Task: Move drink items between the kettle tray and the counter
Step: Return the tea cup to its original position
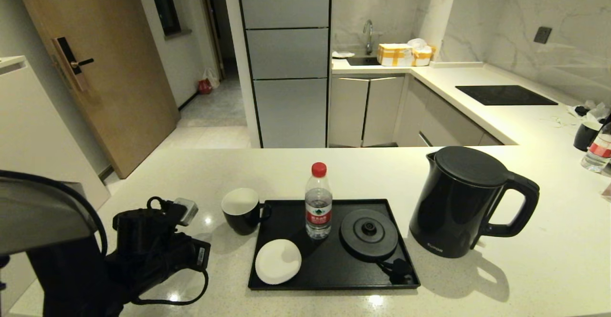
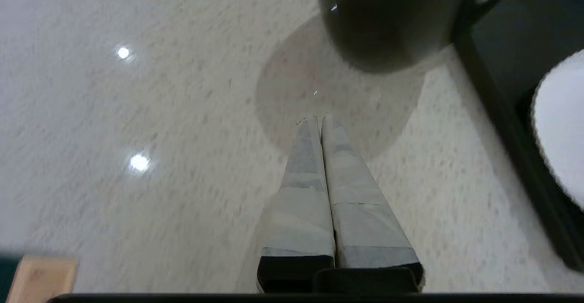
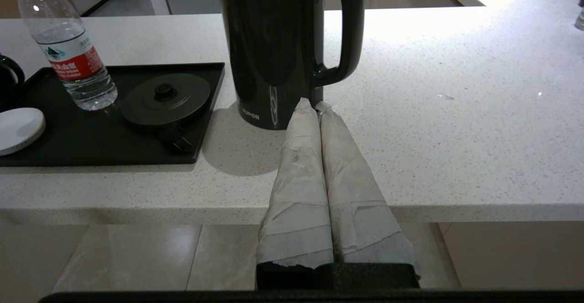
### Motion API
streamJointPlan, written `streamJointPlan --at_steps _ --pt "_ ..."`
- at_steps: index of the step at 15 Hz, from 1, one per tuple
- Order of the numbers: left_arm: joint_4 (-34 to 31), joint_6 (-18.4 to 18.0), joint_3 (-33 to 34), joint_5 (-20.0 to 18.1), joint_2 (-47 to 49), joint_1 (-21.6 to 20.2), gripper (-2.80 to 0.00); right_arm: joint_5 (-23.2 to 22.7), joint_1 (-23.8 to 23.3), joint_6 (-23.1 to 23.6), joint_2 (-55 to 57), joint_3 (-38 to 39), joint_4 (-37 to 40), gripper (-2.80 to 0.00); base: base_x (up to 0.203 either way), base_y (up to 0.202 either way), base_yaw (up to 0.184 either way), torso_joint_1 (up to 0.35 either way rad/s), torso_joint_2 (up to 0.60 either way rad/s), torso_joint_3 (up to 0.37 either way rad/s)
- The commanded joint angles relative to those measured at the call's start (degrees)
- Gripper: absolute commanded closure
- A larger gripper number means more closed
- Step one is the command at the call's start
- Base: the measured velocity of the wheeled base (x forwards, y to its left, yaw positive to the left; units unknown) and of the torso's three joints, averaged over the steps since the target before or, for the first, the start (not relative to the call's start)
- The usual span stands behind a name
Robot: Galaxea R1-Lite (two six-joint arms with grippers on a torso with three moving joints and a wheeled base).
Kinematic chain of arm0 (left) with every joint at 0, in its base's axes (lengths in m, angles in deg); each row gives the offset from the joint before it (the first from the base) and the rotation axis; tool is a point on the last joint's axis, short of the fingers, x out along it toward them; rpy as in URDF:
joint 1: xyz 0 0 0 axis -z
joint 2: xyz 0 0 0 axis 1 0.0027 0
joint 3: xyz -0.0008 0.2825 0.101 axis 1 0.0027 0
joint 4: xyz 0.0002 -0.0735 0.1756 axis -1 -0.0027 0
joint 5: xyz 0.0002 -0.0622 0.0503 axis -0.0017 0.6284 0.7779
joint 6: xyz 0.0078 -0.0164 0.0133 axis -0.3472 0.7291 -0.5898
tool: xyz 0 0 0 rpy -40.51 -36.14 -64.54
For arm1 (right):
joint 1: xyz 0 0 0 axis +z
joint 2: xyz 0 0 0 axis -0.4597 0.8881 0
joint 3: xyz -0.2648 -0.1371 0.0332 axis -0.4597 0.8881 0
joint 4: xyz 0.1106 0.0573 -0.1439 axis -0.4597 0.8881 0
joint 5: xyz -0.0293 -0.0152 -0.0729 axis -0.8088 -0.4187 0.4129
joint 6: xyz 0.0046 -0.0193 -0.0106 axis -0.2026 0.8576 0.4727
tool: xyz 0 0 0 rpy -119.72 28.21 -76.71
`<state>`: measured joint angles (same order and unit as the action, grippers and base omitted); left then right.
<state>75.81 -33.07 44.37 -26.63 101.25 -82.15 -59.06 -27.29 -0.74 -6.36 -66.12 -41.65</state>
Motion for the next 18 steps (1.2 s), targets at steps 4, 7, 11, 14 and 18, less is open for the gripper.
streamJointPlan --at_steps 4,7,11,14,18 --pt "4.8 -0.3 -0.3 -4.7 3.4 0.1 -2.8 0.0 0.0 0.0 0.1 0.1 0.0 0.0 0.0 0.0 0.0 0.0 0.0 0.0" --pt "10.9 -0.4 0.5 -5.2 6.3 0.5 -2.8 0.0 0.0 0.0 0.0 0.1 0.0 0.0 0.0 0.0 0.0 0.0 0.0 0.0" --pt "14.3 -0.4 1.3 -7.0 7.7 0.8 -2.8 0.0 0.0 0.0 0.0 0.1 0.0 0.0 0.0 0.0 0.0 0.0 0.0 0.0" --pt "16.8 -0.4 0.9 -7.6 8.6 2.1 -2.8 0.0 0.0 0.0 0.0 0.1 0.0 0.0 0.0 0.0 0.0 0.0 0.0 0.0" --pt "16.8 -0.2 0.7 -7.2 9.3 4.2 -2.8 0.0 0.0 0.0 0.0 0.1 0.0 0.0 0.0 0.0 0.0 0.0 0.0 0.0"
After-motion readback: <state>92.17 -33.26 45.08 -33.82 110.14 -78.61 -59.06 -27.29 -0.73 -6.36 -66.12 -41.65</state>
